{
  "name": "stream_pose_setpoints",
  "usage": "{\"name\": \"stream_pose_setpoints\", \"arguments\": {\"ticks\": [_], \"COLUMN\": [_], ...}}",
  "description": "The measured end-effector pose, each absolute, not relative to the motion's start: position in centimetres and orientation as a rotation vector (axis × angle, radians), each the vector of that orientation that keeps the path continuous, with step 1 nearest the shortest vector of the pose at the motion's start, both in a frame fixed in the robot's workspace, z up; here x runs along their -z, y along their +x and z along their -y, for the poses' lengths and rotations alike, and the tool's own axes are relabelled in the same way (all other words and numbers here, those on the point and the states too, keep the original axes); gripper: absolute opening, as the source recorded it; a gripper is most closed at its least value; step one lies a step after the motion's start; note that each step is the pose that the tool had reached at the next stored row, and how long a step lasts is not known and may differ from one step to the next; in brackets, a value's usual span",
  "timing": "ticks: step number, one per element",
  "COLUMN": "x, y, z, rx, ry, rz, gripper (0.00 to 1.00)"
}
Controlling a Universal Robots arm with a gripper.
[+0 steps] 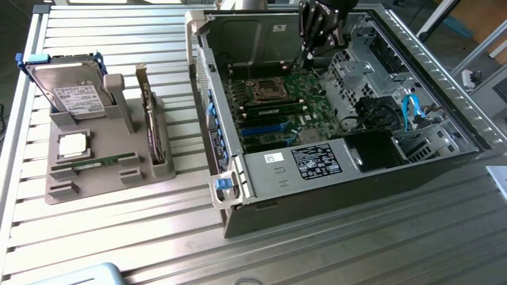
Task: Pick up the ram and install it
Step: 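Press down the ram until it locks into place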
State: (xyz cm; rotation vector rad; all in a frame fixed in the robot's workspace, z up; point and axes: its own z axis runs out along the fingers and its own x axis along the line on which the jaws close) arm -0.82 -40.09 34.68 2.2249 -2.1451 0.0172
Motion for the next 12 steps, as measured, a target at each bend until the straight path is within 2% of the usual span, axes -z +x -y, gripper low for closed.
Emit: {"name": "stream_pose_setpoints", "arguments": {"ticks": [12], "x": [-34.62], "y": [-0.71], "z": [40.09], "rx": [-0.019], "ry": [2.26], "rz": [2.109], "gripper": [0.11]}}
